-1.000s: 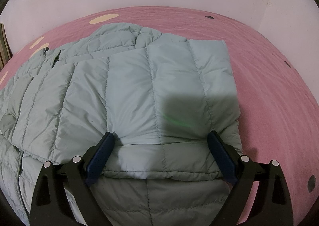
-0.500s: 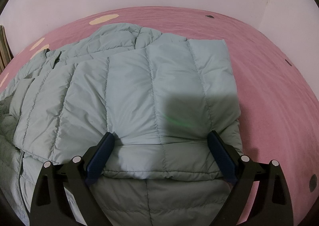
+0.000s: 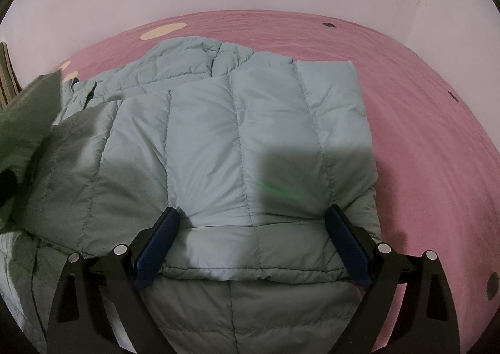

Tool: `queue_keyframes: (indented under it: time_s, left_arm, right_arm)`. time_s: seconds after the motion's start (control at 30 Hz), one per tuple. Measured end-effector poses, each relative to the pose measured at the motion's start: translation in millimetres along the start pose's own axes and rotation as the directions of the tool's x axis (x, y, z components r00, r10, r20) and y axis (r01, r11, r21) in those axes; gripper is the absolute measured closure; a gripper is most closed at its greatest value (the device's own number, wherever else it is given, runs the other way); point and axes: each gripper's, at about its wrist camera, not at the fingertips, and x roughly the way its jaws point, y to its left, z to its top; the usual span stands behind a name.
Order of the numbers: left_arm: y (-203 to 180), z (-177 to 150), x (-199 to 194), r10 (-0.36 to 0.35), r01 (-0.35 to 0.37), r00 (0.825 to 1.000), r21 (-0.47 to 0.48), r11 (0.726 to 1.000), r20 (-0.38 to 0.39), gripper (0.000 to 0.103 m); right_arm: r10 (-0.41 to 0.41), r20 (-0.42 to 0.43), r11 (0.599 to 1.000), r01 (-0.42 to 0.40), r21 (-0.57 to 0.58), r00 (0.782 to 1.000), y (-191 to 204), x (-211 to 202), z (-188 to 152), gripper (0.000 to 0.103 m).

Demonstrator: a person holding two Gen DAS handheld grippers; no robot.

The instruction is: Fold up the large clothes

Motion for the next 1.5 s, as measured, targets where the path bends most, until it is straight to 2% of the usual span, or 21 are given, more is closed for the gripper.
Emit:
queue_keyframes:
  time_s: [0.23,0.3,0.33,0.37,0.43,0.5,0.57,0.67,0.83,1.0,1.13,1.2,1.23,1.27,1.33,1.37,1.47,1.5]
  left_arm:
    - [-22.4,-2.5,15.8,-0.035,0.036,0.999,0.033,0.999,-0.032,0.099]
    - [-24.6,-3.0,14.1,-0.050,0.051,0.998,0.034,0.998,-0.033,0.096]
    - [-24.8,-3.0,10.2,-0.054,0.055,0.998,0.038,0.998,-0.026,0.085]
    - [-24.7,-3.2,6.1,-0.059,0.060,0.998,0.042,0.997,-0.019,0.066]
    - [-22.9,-3.7,-8.4,-0.050,0.050,0.999,0.045,0.998,0.011,0.041]
    - [-19.7,-4.0,-24.1,-0.062,0.060,0.997,0.053,0.997,0.037,0.040]
    - [-12.9,-5.3,-40.8,-0.049,0.046,0.998,0.070,0.997,0.050,0.034]
    - [15.4,-6.5,-64.5,-0.022,0.019,0.997,0.033,0.999,0.072,0.032]
    - [88.0,-10.3,-94.9,0.113,-0.107,0.988,-0.054,0.993,0.104,0.028]
    - [157.5,-12.7,-109.9,0.247,-0.228,0.962,-0.154,0.961,0.116,0.028]
    - [197.4,-15.2,-110.7,0.308,-0.280,0.946,-0.226,0.933,0.099,0.028]
    - [210.9,-15.8,-105.7,0.324,-0.297,0.943,-0.246,0.923,0.078,0.028]
    - [215.7,-16.8,-104.6,0.328,-0.301,0.942,-0.253,0.920,0.070,0.028]
    - [219.0,-17.5,-104.3,0.329,-0.303,0.942,-0.256,0.918,0.066,0.028]
    - [223.2,-19.0,-101.9,0.328,-0.304,0.943,-0.259,0.917,0.057,0.028]
    - [224.2,-18.7,-100.0,0.324,-0.300,0.945,-0.262,0.917,0.053,0.028]
    - [224.8,-15.7,-97.0,0.305,-0.281,0.951,-0.270,0.921,0.051,0.028]
    - [224.5,-15.4,-97.8,0.300,-0.276,0.952,-0.271,0.922,0.053,0.028]
  right_arm:
    - [0.002,0.000,1.000,-0.002,0.002,1.000,2.5,0.9,1.0,0.010]
    - [0.002,0.000,1.000,-0.002,0.002,1.000,-0.5,0.7,0.0,0.010]
    - [0.001,0.000,1.000,-0.001,0.002,1.000,1.5,0.7,0.3,0.010]
    - [0.002,-0.001,1.000,-0.002,0.002,1.000,2.7,0.8,0.4,0.010]
    - [0.002,-0.001,1.000,-0.002,0.002,1.000,2.4,2.4,0.8,0.010]
    - [0.000,0.001,1.000,0.000,0.000,1.000,1.6,2.3,0.6,0.010]
    - [0.003,0.000,1.000,-0.003,0.002,1.000,3.3,2.5,1.8,0.010]
    - [0.002,-0.003,1.000,-0.002,0.002,1.000,7.2,-4.3,4.1,0.010]
    - [0.027,0.044,0.999,-0.028,0.023,0.999,19.4,-36.0,7.7,0.010]
    - [0.136,0.071,0.990,-0.139,0.029,0.988,71.2,-55.1,25.7,0.010]
    - [0.190,0.051,0.982,-0.190,0.000,0.980,124.3,-47.8,42.2,0.011]
    - [0.195,0.026,0.981,-0.195,-0.022,0.980,148.3,-33.7,50.7,0.024]
    - [0.201,-0.007,0.979,-0.201,-0.025,0.980,158.5,-23.8,53.5,0.043]
    - [0.205,-0.036,0.978,-0.206,-0.023,0.978,161.2,-11.9,55.1,0.050]
    - [0.221,-0.089,0.975,-0.222,-0.001,0.971,175.8,7.0,55.0,0.056]
    - [0.226,-0.094,0.974,-0.227,0.003,0.970,180.2,11.6,55.4,0.070]
    - [0.218,-0.069,0.975,-0.220,-0.030,0.974,198.8,7.5,54.3,0.090]
    - [0.218,-0.052,0.975,-0.220,-0.036,0.975,203.4,3.4,55.9,0.092]
